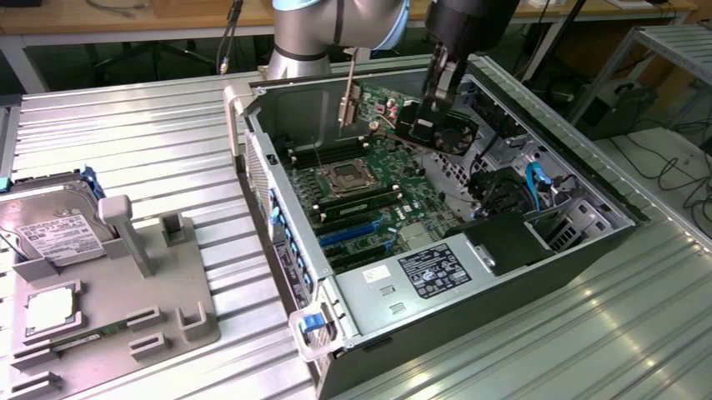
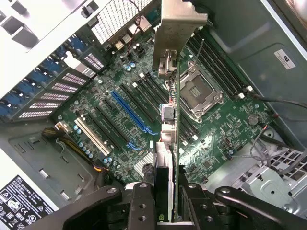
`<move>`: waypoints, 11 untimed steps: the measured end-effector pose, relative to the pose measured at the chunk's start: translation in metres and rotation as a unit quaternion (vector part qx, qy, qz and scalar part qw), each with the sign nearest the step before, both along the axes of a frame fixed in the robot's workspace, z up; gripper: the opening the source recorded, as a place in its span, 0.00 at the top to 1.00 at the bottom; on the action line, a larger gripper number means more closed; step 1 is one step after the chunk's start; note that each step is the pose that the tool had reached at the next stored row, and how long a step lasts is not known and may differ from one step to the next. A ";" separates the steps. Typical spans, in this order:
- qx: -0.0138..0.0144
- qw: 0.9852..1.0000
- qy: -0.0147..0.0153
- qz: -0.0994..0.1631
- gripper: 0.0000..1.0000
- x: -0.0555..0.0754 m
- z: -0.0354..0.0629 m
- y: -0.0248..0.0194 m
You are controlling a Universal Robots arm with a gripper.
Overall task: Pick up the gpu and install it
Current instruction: 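Insert the gpu into the slot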
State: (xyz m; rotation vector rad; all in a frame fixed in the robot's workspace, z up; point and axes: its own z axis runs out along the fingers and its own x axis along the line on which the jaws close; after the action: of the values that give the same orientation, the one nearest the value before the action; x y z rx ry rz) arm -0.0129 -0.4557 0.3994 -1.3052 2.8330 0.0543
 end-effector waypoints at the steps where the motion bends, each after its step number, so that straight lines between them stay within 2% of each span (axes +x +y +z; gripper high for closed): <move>1: 0.000 1.000 0.000 0.003 0.73 0.000 0.0000 0.0000; 11: 0.000 0.999 0.000 0.034 0.73 0.000 0.0000 -0.0001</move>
State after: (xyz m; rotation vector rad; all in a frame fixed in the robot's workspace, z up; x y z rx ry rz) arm -0.0128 -0.4558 0.3994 -1.4026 2.7874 0.0554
